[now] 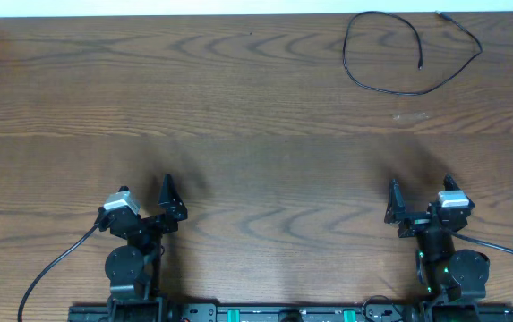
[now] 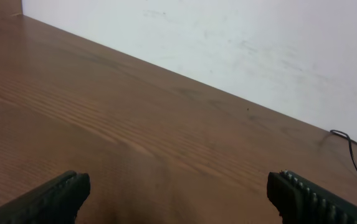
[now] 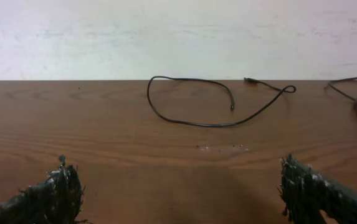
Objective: Untangle cables
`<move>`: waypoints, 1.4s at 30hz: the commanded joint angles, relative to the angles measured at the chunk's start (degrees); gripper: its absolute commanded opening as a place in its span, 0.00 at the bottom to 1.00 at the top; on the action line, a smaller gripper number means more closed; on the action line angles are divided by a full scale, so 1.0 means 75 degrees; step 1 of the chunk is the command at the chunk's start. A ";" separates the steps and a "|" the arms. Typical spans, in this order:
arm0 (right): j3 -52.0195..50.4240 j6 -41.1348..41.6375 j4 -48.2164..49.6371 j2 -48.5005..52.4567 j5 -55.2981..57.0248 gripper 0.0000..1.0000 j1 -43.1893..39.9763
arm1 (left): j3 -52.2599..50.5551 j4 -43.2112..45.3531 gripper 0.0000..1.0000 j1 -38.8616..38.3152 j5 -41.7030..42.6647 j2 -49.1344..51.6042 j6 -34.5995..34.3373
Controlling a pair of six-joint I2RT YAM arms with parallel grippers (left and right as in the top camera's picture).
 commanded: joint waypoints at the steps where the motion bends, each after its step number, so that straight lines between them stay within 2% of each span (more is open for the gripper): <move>1: -0.0026 0.0073 -0.0012 -0.0006 0.0061 0.99 0.0044 | -0.0087 -0.0385 0.98 0.0026 -0.0128 0.0015 0.0157; 10: -0.0026 0.0073 -0.0012 -0.0006 0.0061 0.99 0.0044 | -0.0087 -0.0370 0.98 0.0003 -0.0128 -0.0023 0.0157; 14: -0.0026 0.0073 -0.0012 -0.0006 0.0061 0.99 0.0044 | -0.0087 -0.0326 0.98 -0.0076 -0.0644 -0.0201 0.1215; 23: -0.0026 0.0073 -0.0012 -0.0006 0.0061 0.99 0.0044 | -0.0087 -0.0335 0.98 -0.0705 -0.0577 -0.0271 0.1224; 29: -0.0026 0.0070 -0.0012 -0.0006 0.0061 0.99 0.0044 | -0.0087 -0.0385 0.98 -0.0705 -0.0099 -0.0271 0.2451; 42: -0.0026 0.0073 -0.0012 -0.0006 0.0061 0.99 0.0044 | -0.0087 -0.0376 0.98 -0.0705 -0.0102 -0.0271 0.2503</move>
